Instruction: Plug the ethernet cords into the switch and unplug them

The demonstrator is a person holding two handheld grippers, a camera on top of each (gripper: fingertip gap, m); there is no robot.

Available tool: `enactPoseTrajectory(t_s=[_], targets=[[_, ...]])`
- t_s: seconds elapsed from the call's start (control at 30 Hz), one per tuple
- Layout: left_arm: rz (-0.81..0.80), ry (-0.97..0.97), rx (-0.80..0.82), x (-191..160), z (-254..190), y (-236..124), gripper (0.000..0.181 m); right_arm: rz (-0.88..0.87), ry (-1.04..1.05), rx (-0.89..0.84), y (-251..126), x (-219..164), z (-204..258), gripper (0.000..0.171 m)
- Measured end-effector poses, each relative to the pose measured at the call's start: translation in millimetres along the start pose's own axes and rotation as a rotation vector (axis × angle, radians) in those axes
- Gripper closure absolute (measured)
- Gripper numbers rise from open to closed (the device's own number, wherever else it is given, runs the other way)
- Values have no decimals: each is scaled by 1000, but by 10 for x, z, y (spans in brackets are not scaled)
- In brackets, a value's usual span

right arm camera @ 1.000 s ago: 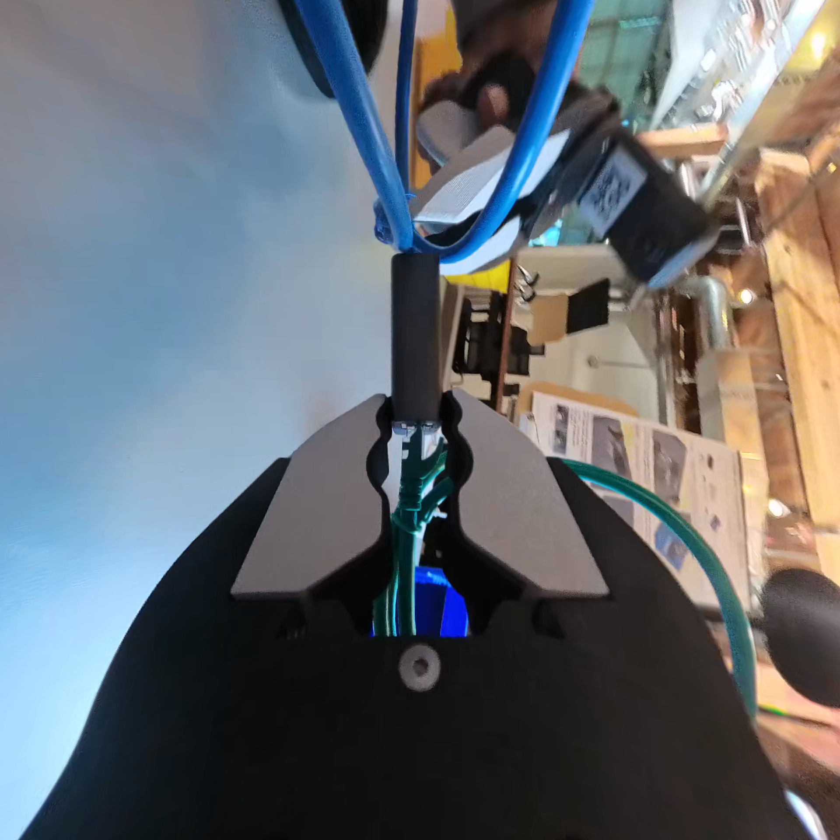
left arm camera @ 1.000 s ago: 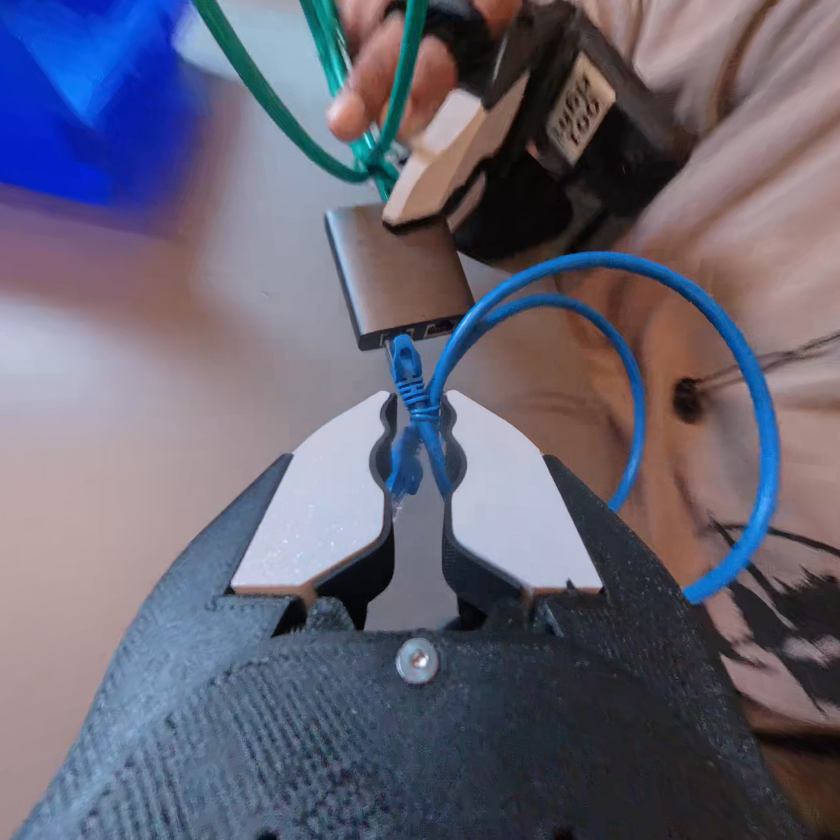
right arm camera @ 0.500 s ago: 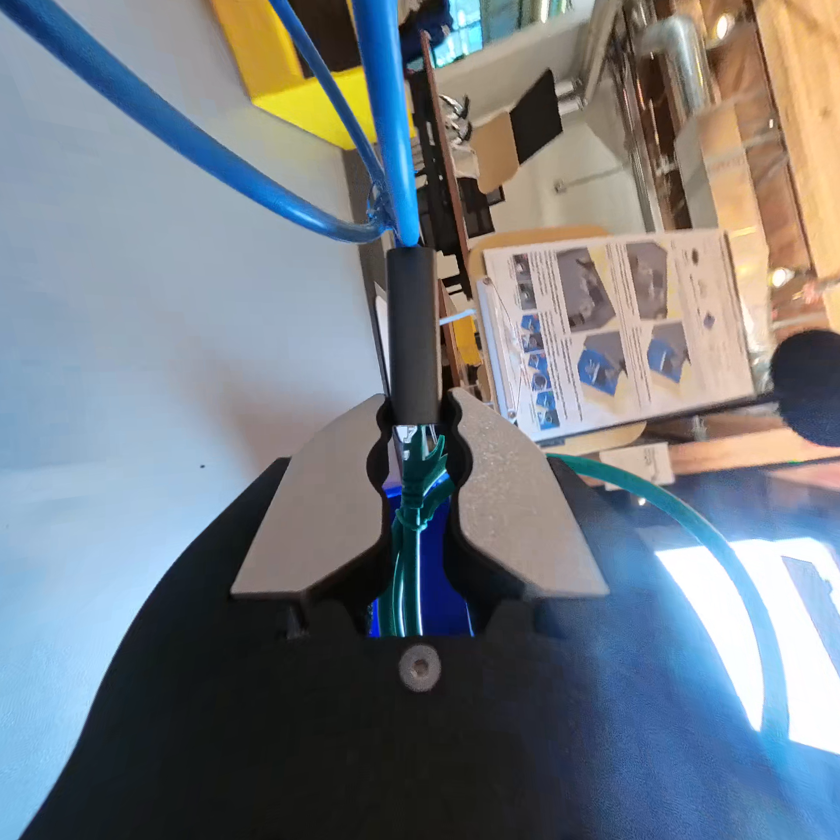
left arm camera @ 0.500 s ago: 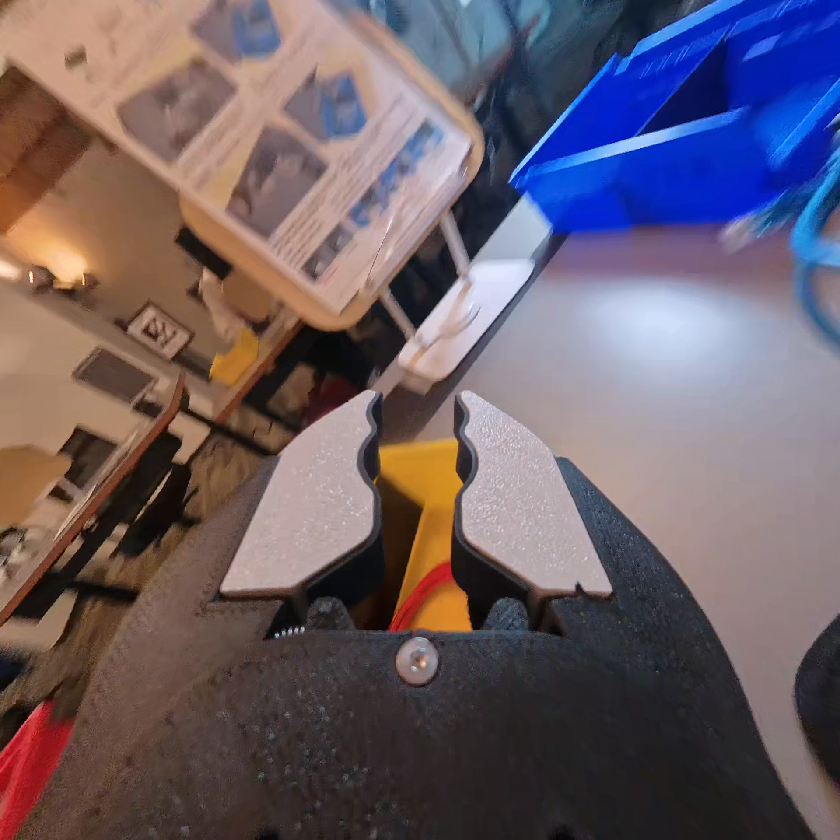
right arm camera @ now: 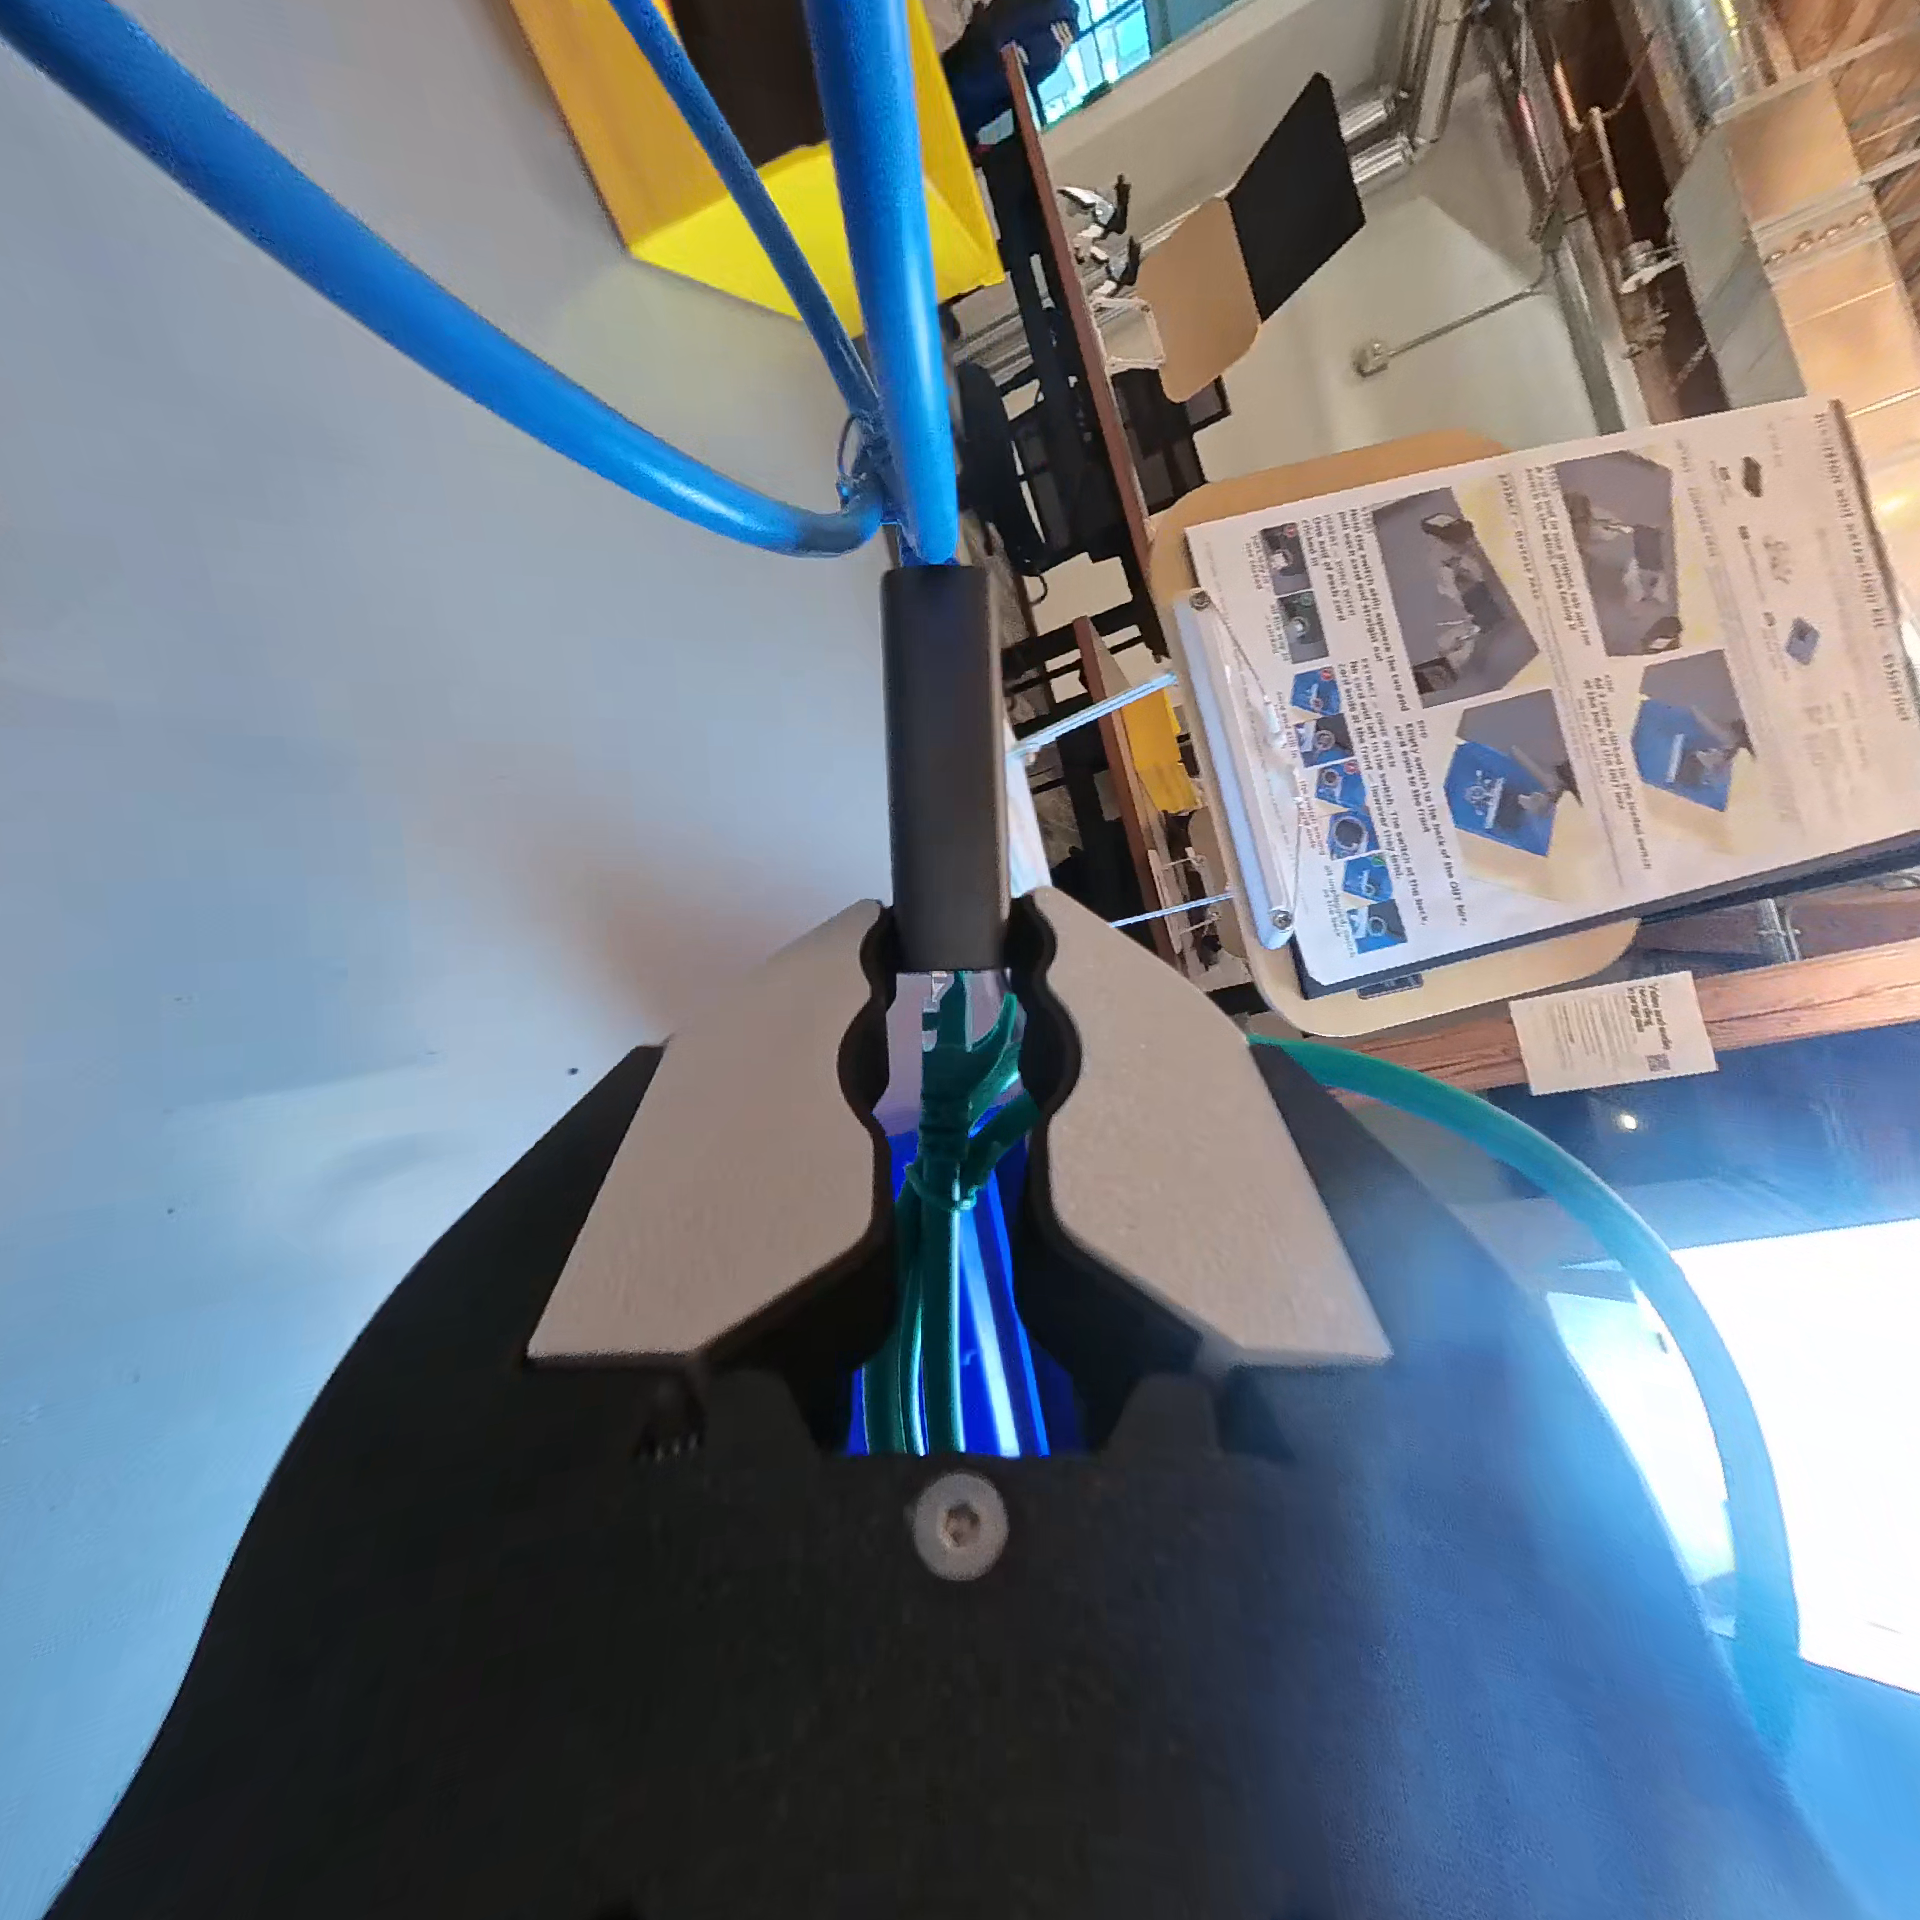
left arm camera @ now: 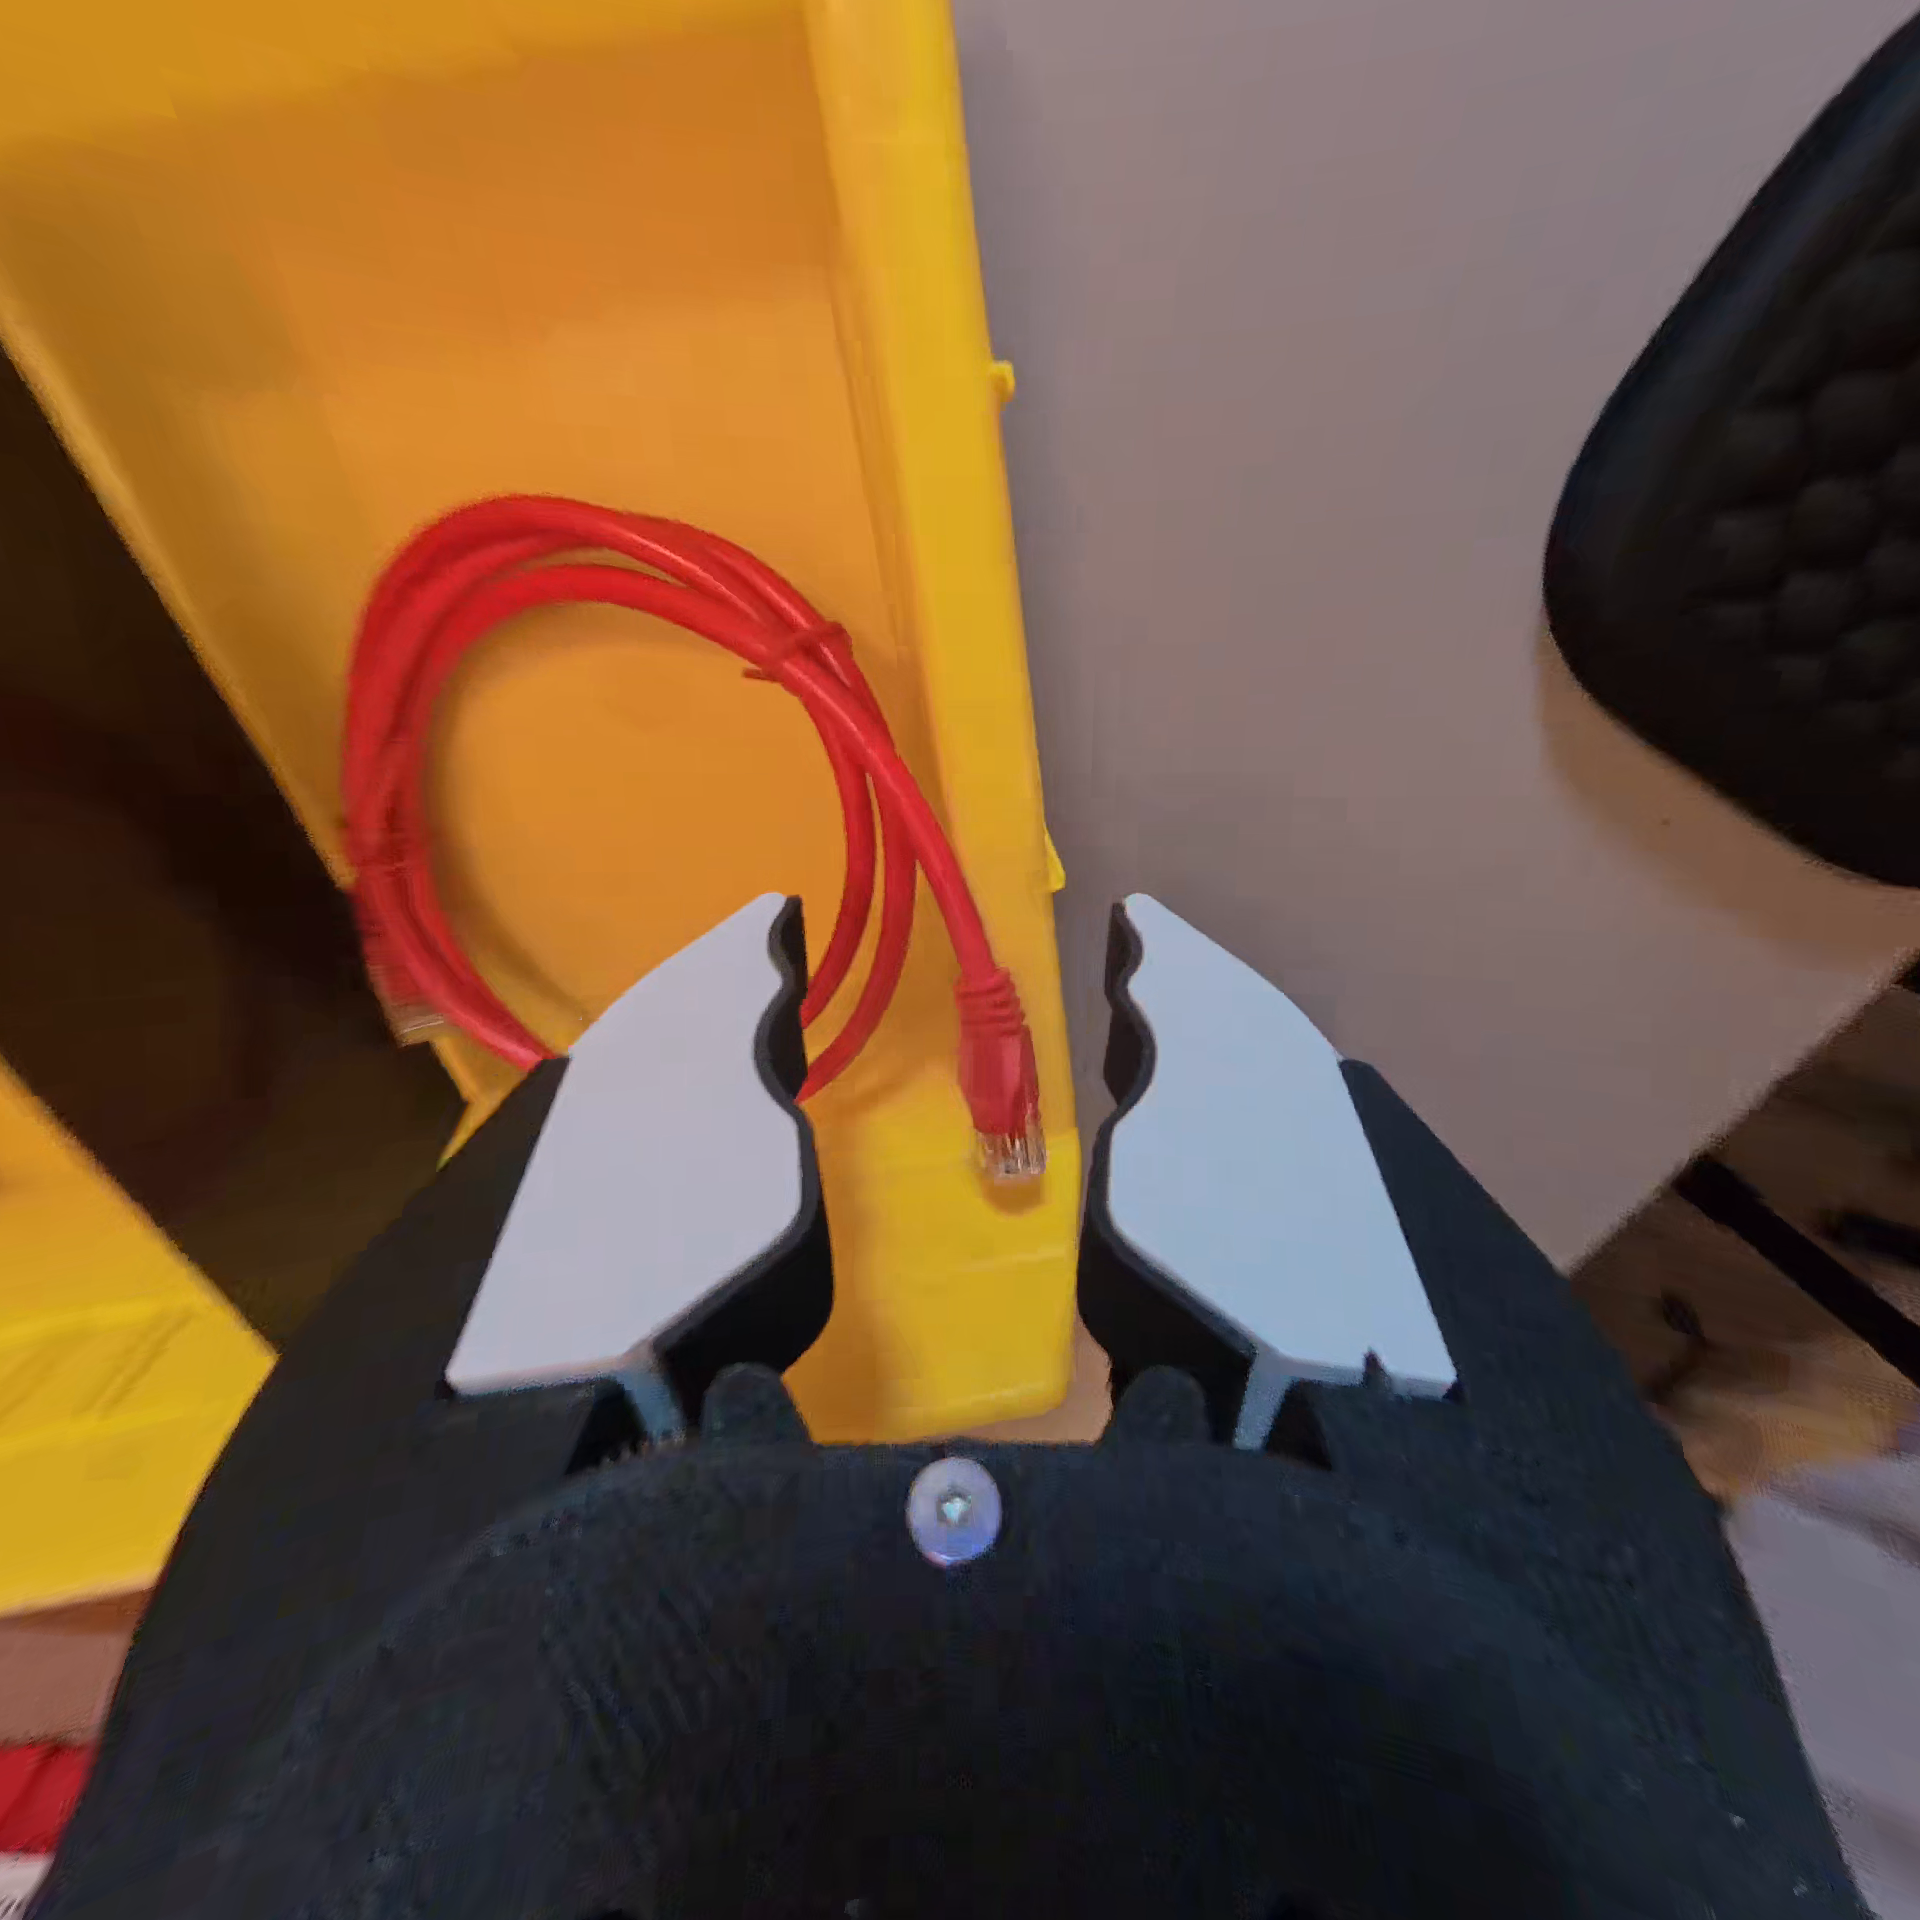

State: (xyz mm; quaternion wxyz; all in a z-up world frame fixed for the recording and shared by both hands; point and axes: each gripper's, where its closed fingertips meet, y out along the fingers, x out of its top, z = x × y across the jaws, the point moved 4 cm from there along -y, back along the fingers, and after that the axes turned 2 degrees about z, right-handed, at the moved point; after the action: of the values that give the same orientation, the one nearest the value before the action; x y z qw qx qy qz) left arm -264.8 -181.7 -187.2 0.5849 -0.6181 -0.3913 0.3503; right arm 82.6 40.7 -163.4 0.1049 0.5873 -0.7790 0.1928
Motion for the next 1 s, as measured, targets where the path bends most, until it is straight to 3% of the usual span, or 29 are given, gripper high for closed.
enactPoseTrajectory(t_s=[0.03, 0.17, 0.27, 0.43, 0.63, 0.8, 1.0], targets=[[36, -7, -64, -3, 9, 47, 127, 4, 2, 9, 3, -13, 18, 150], [129, 13, -220, 16, 43, 173, 142, 19, 12, 27, -1, -86, 50, 150], [134, 37, -212, 36, 59, 62, 156, 26, 33, 27, -18, -151, 29, 150], [-107, 56, -91, 203, 18, -524, 171, 23, 64, 15, -21, -200, -28, 149], [-477, 218, -35, 681, -689, -1036, 175, 32, 66, -49, -89, -174, -157, 150], [-718, 200, -125, 1137, -1245, -1058, 175, 41, 87, -127, -200, -183, -338, 150], [-784, 240, -159, 1442, -1453, -696, 175, 80, 99, -193, -338, -330, -471, 150]])
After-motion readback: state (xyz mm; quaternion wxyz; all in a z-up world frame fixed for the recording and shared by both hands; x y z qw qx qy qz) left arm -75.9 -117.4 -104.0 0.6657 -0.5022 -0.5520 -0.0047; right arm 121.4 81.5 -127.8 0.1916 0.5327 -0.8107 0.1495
